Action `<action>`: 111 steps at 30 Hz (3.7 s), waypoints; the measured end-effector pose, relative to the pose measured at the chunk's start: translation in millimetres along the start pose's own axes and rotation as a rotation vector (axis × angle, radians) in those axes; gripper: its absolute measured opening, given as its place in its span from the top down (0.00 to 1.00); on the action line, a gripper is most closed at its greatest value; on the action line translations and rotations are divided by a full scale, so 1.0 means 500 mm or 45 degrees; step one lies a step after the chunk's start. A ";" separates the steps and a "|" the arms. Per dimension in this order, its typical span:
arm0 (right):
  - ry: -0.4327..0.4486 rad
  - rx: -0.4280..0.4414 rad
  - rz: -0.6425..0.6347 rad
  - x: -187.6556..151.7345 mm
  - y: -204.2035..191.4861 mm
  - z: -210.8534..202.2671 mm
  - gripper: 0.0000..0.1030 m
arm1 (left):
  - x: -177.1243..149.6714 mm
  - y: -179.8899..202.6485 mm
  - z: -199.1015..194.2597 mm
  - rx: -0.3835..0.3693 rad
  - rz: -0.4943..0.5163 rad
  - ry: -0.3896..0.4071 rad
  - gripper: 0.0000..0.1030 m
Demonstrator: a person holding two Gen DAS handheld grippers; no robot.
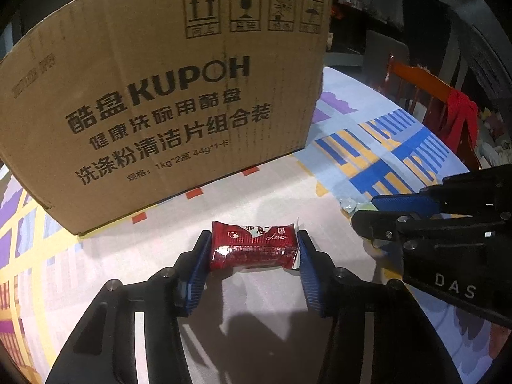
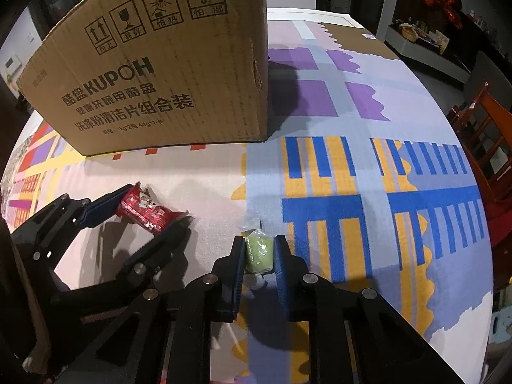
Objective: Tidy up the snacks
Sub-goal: 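Grasp the red chocolate bar with left tool while right tool grasps the green packet, then lift both held candies and carry them over the cardboard box, then open both tools to drop the chocolate bar and green packet into the box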
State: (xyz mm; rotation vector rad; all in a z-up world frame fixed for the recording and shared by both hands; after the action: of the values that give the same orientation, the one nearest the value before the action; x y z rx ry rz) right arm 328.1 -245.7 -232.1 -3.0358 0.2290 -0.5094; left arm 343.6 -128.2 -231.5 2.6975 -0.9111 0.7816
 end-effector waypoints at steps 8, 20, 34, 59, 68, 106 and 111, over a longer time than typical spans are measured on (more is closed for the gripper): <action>0.021 0.016 -0.003 -0.006 -0.002 -0.005 0.81 | 0.000 -0.008 -0.010 0.014 -0.027 0.000 0.51; 0.064 0.027 0.001 -0.007 0.004 -0.032 0.81 | 0.011 -0.009 -0.045 0.034 -0.068 0.015 0.52; 0.135 0.040 -0.022 -0.008 -0.010 -0.102 0.81 | 0.021 -0.016 -0.118 0.086 -0.152 0.032 0.52; 0.281 0.053 -0.073 0.016 -0.038 -0.224 0.81 | 0.041 -0.040 -0.242 0.158 -0.242 0.089 0.51; 0.352 0.057 -0.103 0.036 -0.059 -0.275 0.81 | 0.055 -0.060 -0.284 0.201 -0.283 0.116 0.51; 0.506 0.068 -0.141 0.201 -0.090 -0.345 0.81 | 0.218 -0.160 -0.313 0.264 -0.332 0.226 0.51; 0.506 0.065 -0.144 0.230 -0.096 -0.331 0.81 | 0.236 -0.181 -0.296 0.271 -0.344 0.217 0.51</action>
State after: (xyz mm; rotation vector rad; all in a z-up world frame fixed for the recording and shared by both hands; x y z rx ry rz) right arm 388.0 -220.8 -35.3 -2.8795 0.0572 -1.1077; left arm 415.7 -67.3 -44.2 2.7938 -0.4354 1.0775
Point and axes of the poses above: each gripper's, at about its wrist camera, not at the fingertips, and z roughly the way its jaws point, y to its right, x to its top, the point moved 2 cm from there along z, roughly the way its jaws point, and after that the axes turned 6 degrees about -y, right-handed, at the moved point
